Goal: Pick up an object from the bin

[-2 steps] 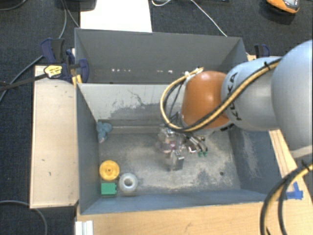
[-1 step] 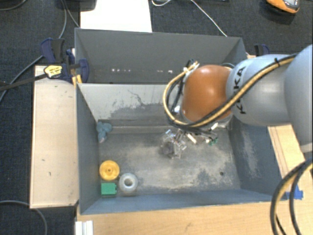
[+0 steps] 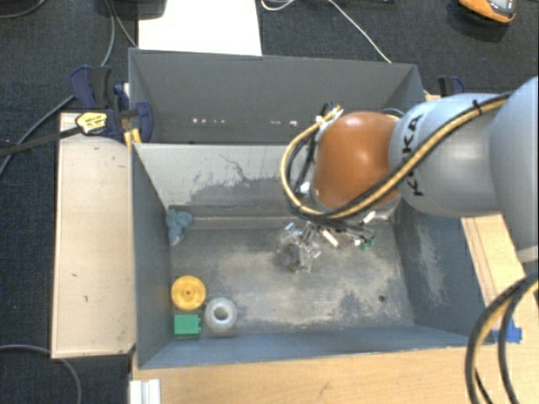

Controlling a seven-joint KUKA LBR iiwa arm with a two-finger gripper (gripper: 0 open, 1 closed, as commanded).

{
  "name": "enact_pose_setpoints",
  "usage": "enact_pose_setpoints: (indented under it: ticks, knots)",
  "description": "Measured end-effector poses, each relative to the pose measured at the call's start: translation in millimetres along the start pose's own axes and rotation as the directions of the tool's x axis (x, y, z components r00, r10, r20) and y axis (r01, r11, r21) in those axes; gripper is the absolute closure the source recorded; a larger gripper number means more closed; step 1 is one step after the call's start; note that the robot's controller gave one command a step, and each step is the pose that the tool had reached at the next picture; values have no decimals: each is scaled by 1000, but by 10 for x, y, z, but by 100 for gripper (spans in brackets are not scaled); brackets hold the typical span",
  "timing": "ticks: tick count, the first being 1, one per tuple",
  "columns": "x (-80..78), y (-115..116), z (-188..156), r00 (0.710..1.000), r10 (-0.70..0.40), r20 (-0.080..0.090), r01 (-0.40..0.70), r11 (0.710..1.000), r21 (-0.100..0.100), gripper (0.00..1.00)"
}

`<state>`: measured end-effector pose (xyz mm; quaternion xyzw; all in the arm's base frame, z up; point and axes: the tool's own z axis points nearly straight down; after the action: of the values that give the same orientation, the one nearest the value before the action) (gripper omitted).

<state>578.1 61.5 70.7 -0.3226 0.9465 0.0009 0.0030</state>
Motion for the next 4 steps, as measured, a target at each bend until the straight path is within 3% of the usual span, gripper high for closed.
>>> enact_pose_setpoints:
  ticks: [2,3,4]
  knots:
    - [24,17,-207,1000,2,-9,-2,1000,-5,100]
    - [-2,2,-370,1000,3,0,-3,1000,0,100]
    - [3,8,-492,1000,3,-3,-3,1000,-3,100]
